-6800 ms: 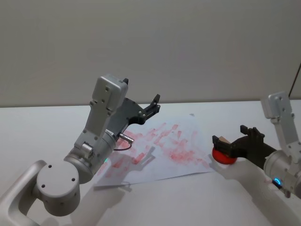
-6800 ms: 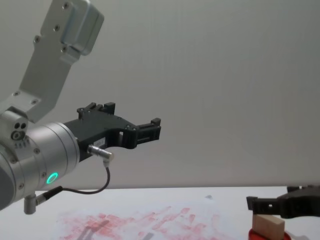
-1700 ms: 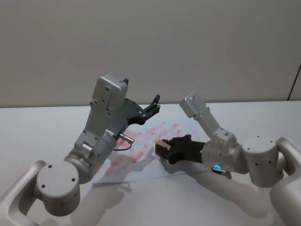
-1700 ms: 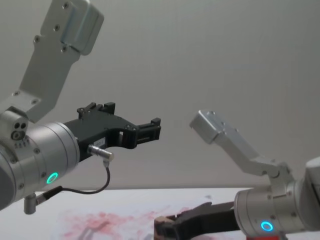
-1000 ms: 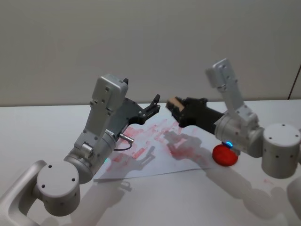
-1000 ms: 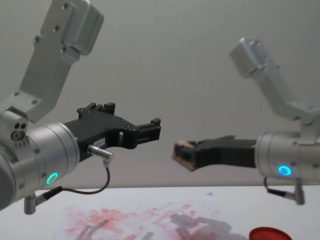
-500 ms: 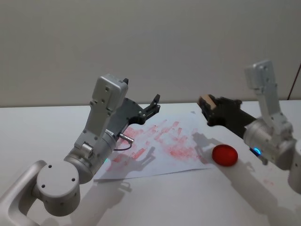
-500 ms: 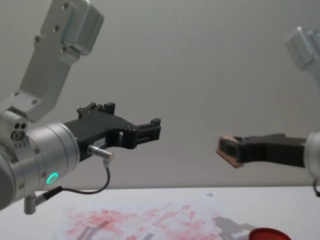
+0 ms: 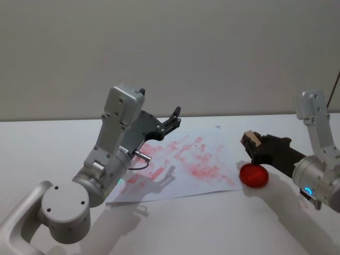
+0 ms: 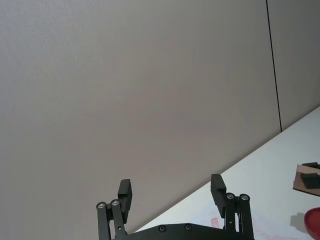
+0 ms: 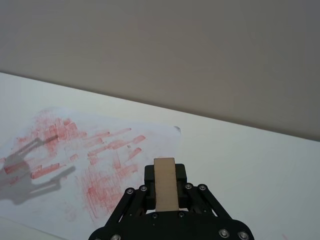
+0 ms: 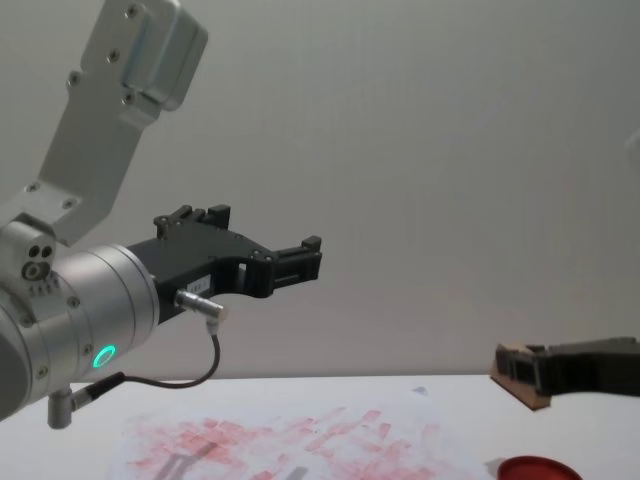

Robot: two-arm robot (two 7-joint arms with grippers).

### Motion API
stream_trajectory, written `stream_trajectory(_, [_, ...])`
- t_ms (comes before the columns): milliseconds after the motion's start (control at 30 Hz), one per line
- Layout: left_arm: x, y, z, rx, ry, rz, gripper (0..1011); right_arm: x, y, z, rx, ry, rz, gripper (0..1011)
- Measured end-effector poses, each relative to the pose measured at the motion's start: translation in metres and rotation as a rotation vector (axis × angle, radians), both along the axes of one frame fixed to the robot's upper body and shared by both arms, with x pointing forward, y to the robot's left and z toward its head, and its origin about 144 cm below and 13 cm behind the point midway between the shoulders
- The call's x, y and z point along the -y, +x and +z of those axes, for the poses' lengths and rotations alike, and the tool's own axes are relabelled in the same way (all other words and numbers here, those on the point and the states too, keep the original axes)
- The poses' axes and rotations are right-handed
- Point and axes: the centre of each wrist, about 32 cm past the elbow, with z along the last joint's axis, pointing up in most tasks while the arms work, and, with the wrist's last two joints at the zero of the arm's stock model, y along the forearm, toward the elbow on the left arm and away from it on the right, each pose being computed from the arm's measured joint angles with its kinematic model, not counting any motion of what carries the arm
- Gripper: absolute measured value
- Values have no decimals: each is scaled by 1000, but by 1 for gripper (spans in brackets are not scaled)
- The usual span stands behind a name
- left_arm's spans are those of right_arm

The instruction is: Use the one hand to pick up the stamp and affix it onto the A4 paper.

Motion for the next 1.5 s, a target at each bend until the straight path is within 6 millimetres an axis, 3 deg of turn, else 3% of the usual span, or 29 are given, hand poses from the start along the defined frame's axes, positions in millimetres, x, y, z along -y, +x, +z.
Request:
stream_trajectory(1300, [0, 0, 0, 0, 0, 0, 1001, 7, 2, -10, -158, -59, 11, 221])
stream_trajectory(1500, [0, 0, 0, 0, 0, 0, 1001, 7, 3, -10, -165, -62, 15, 383])
